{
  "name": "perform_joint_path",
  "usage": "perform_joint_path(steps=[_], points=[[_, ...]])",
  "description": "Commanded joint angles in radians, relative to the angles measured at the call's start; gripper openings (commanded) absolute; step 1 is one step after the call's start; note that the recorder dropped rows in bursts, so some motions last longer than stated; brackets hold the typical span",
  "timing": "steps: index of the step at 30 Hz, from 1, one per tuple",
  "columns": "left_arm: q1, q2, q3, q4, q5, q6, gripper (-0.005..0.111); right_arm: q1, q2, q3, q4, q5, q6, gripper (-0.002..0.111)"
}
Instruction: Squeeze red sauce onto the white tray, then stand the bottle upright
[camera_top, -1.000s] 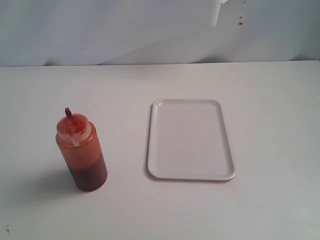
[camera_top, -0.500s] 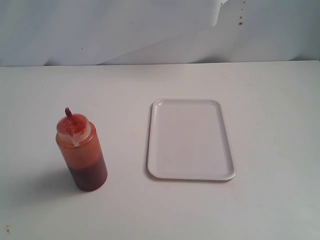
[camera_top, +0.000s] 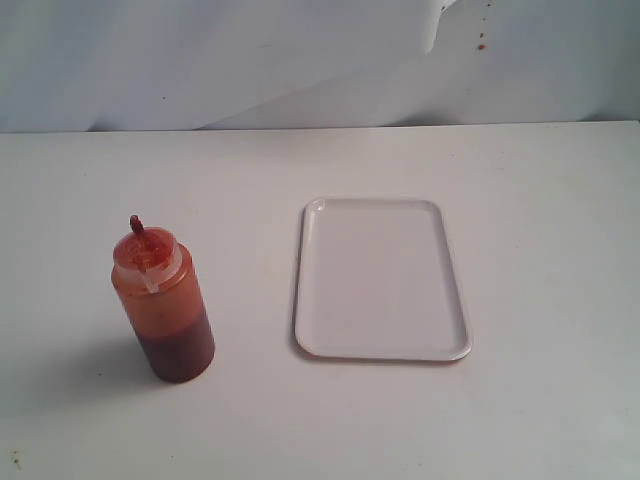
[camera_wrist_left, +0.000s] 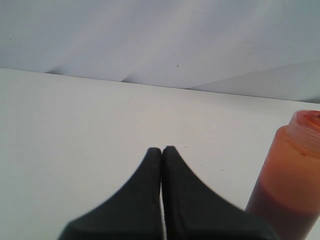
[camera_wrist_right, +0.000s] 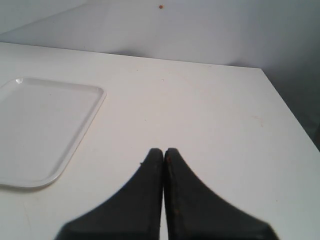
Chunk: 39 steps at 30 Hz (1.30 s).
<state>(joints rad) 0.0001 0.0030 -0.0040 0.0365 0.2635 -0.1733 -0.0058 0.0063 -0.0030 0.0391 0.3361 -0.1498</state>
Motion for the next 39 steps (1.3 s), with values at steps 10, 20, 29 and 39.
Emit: perform_joint_path(steps=[10, 20, 29, 39], points=[[-0.006, -0.003, 0.004, -0.001, -0.030, -0.006, 0.000, -0.006, -0.006, 0.003, -0.002, -0.002, 0.002, 0.000], [-0.006, -0.003, 0.004, -0.001, -0.360, -0.006, 0.000, -0.006, -0.006, 0.003, -0.002, -0.002, 0.002, 0.000], [-0.006, -0.003, 0.004, 0.087, -0.611, -0.006, 0.000, -0.006, -0.006, 0.003, -0.002, -0.002, 0.002, 0.000], [-0.006, 0.006, 0.004, 0.109, -0.782, -0.007, 0.000, -0.006, -0.006, 0.003, -0.002, -0.002, 0.002, 0.000]])
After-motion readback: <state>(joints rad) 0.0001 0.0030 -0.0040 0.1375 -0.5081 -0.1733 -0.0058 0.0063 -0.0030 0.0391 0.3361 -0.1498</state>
